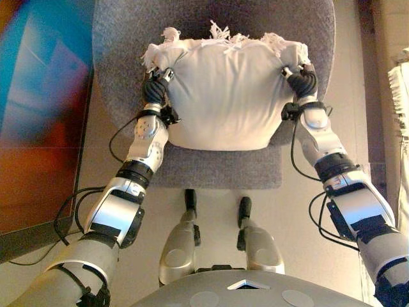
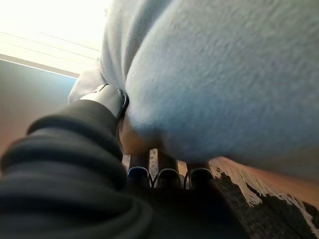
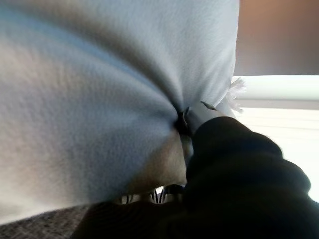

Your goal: Pick up the cushion and take it to the sofa

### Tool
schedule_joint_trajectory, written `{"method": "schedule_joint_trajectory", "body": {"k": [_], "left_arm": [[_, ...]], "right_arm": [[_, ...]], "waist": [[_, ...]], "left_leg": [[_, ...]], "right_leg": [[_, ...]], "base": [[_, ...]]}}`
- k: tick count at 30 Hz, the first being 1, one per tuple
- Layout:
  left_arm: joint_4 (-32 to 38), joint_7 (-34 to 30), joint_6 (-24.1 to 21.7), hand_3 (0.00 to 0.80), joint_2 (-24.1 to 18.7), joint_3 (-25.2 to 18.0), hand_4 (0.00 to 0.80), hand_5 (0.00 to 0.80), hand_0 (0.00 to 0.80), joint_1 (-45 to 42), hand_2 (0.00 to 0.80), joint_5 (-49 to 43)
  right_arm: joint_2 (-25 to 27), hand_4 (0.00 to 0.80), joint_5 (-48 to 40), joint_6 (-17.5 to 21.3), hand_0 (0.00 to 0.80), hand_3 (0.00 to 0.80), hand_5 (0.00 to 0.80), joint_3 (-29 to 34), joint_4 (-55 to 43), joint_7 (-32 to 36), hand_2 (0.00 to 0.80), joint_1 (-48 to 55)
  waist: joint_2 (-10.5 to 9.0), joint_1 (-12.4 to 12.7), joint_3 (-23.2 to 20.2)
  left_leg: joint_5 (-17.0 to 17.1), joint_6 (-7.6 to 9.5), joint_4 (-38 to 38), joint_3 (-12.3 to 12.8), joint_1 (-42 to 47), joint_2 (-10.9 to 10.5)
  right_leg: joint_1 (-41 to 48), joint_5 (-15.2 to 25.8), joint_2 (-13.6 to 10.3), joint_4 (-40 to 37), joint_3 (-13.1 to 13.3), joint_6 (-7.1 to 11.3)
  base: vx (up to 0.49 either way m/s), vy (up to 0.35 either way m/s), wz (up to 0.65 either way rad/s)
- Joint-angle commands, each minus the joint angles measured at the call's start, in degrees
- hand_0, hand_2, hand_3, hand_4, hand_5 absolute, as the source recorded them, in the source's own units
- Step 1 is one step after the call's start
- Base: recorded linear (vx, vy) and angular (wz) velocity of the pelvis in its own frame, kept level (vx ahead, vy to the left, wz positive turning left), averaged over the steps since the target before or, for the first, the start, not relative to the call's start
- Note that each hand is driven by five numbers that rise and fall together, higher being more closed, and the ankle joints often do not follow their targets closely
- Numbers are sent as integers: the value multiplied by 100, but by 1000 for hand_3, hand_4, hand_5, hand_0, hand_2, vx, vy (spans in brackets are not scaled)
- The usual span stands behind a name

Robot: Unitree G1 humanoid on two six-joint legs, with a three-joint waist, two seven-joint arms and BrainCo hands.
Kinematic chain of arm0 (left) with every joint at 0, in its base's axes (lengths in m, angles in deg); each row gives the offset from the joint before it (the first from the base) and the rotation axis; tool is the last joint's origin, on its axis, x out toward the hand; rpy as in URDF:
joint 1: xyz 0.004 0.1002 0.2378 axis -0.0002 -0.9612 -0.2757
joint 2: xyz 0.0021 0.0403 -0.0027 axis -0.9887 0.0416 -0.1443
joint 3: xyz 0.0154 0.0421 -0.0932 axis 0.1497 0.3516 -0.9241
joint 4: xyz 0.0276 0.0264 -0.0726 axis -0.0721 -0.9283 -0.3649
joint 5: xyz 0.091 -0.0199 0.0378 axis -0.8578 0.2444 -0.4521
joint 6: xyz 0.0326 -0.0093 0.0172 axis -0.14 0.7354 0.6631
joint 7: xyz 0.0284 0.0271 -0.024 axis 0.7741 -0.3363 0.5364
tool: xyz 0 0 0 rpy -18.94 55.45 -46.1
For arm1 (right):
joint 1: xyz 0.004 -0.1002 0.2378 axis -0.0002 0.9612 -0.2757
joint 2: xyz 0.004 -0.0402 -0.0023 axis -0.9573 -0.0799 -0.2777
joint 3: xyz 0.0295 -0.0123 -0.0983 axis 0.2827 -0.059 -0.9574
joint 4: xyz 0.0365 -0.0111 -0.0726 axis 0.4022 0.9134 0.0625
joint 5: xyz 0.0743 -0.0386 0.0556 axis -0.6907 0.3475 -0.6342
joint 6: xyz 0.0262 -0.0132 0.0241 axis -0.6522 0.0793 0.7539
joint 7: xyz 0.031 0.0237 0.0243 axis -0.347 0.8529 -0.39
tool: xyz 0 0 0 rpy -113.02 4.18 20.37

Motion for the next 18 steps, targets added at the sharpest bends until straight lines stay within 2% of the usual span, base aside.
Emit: {"method": "schedule_joint_trajectory", "body": {"k": [1, 6, 17, 18], "left_arm": [[-417, 0, -122, 800, 318, 465, 800, 800, 800, 1270, 800, -108], [-825, 154, 30, 800, 204, 532, 800, 800, 800, 1649, 800, -261], [-1679, 208, 169, 800, -43, 631, 800, 800, 800, 2294, 800, 217], [-1711, 236, 138, 800, -52, 632, 800, 800, 800, 2347, 800, 239]], "right_arm": [[-201, 800, -116, 96, 800, 800, 800, -445, 161, 417, 800, -1212], [-162, 800, -46, -23, 800, 800, 800, -562, 522, 427, 800, -1636], [37, 800, -31, -208, 800, 800, 800, -848, 1299, 326, 800, -2377], [51, 718, -20, -185, 718, 718, 718, -868, 1356, 269, 718, -2459]], "waist": [[-155, -68, -53], [-173, -112, 138], [-89, -203, 478], [-88, -202, 510]], "left_leg": [[-993, -140, 1087, -21, -423, -129], [-953, -131, 1147, -33, -622, -147], [-890, -149, 1246, -23, -825, -157], [-896, -154, 1279, -26, -865, -156]], "right_leg": [[-865, -19, -454, 656, 354, 345], [-1176, 53, -458, 789, 477, 374], [-1499, 128, -412, 947, 629, 381], [-1535, 122, -413, 971, 624, 380]], "base": [[0, 0, 0], [14, -2, -3], [23, 14, -2], [6, -13, -4]]}}
